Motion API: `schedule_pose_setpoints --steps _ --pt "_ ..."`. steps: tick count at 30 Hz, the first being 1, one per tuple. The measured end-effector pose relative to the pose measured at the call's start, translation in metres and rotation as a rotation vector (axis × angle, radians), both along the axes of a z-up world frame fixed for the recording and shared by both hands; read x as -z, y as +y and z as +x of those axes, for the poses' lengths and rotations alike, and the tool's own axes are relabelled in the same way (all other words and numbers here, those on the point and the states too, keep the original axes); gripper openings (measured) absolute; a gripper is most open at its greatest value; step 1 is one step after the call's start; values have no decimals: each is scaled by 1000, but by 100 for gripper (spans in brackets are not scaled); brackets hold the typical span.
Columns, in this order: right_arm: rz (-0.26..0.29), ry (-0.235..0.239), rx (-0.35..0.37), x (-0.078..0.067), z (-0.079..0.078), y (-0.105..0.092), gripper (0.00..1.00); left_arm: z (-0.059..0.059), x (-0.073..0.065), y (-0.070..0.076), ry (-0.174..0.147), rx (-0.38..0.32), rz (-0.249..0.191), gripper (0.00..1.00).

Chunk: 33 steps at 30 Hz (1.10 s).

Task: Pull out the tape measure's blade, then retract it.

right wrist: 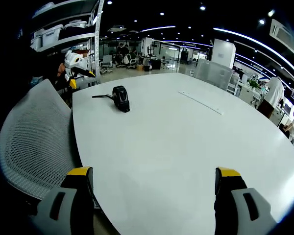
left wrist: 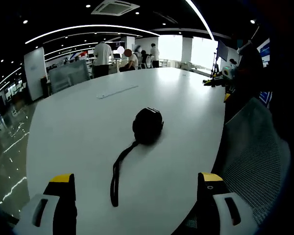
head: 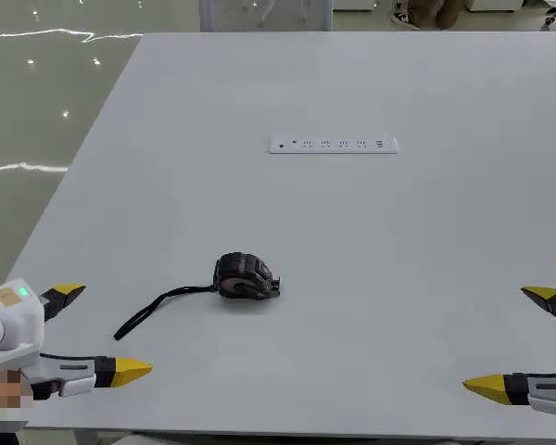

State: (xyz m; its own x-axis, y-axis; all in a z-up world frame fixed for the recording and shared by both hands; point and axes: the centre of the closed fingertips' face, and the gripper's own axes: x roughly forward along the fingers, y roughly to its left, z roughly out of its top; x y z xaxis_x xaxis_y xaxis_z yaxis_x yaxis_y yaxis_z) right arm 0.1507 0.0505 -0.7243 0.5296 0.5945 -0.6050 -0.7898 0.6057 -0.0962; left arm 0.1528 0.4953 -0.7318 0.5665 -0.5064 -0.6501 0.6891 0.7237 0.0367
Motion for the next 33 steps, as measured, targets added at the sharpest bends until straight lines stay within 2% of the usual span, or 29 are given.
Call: schedule_pose_setpoints --steps 2,4,7,9,13,15,18,21,22,24,25,27,29,31,33 --pt "-1 0 -28 -2 7 11 100 10 0 -11 10 69 31 100" --pt "0 0 -59 -3 14 22 100 19 1 -21 36 134 63 100" --pt "-6 5 -102 -4 22 38 100 32 -1 -41 54 225 70 100" --pt "-11 5 -127 -4 28 47 100 41 -1 -50 63 284 107 100" --pt "-11 5 -165 -6 38 62 100 56 0 -67 90 368 138 100" --pt "-9 4 -179 -7 42 70 100 60 2 -75 126 400 155 100" --pt "-8 2 -202 -7 46 79 100 67 2 -85 129 463 189 99" --pt "-7 4 -227 -6 50 90 100 69 4 -98 164 509 188 98" --pt "-9 4 -237 -5 52 95 100 68 5 -105 195 528 166 99" --pt "-7 9 -250 -2 55 103 100 66 6 -119 231 563 121 100" --pt "0 11 -257 -1 57 108 100 68 8 -121 234 571 130 100" --pt "11 26 -295 4 58 120 99 74 15 -122 227 605 212 99" --pt "6 33 -317 8 61 130 98 79 20 -128 190 668 276 94" --pt "12 40 -333 12 65 138 97 80 25 -132 212 694 309 91" --pt "18 43 -339 14 71 148 97 80 28 -142 239 707 299 92"
